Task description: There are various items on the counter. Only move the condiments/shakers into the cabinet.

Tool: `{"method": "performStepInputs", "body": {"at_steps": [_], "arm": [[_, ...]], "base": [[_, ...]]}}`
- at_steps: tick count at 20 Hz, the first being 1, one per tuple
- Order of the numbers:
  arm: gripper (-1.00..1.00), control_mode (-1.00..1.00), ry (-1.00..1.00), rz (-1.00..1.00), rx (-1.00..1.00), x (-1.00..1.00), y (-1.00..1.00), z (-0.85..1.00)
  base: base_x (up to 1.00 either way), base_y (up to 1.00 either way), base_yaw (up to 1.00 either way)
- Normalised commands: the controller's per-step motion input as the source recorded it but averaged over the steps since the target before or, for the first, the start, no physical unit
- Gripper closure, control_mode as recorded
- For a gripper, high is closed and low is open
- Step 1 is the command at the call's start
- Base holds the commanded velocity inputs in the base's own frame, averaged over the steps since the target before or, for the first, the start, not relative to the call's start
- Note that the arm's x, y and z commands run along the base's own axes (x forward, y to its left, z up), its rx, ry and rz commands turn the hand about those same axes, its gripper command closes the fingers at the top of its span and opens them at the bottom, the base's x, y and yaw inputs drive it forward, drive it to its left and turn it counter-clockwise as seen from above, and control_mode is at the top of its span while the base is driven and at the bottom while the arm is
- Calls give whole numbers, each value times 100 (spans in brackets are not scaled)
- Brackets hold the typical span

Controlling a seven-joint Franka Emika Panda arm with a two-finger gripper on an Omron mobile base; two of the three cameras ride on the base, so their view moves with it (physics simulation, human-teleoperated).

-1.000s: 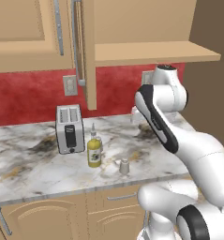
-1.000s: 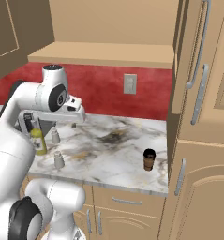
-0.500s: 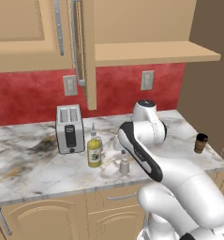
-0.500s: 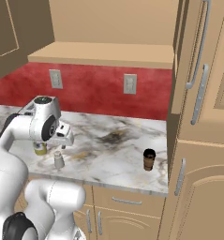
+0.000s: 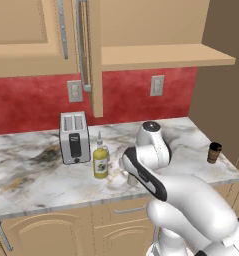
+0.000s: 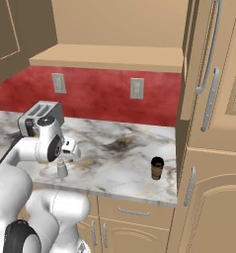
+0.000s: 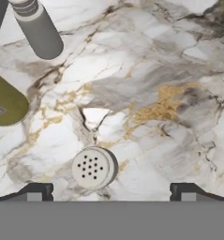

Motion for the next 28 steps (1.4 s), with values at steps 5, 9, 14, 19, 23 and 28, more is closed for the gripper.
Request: {"method": "performStepInputs", "body": {"at_steps": [5,9,14,19,23,28], "arm": [[-100,-100,-1,0,0,3,6,-31],[-100,-100,0,0,0,0,0,-1],[-100,-100,0,0,0,0,3,-13],[-100,-100,0,0,4,0,10,-18],[-100,-100,0,0,0,7,0,-25],[-100,-100,2,0,0,10,0,-27]], "base": [[0,0,0],[0,0,0],[0,0,0],[0,0,0],[0,0,0],[0,0,0]]}}
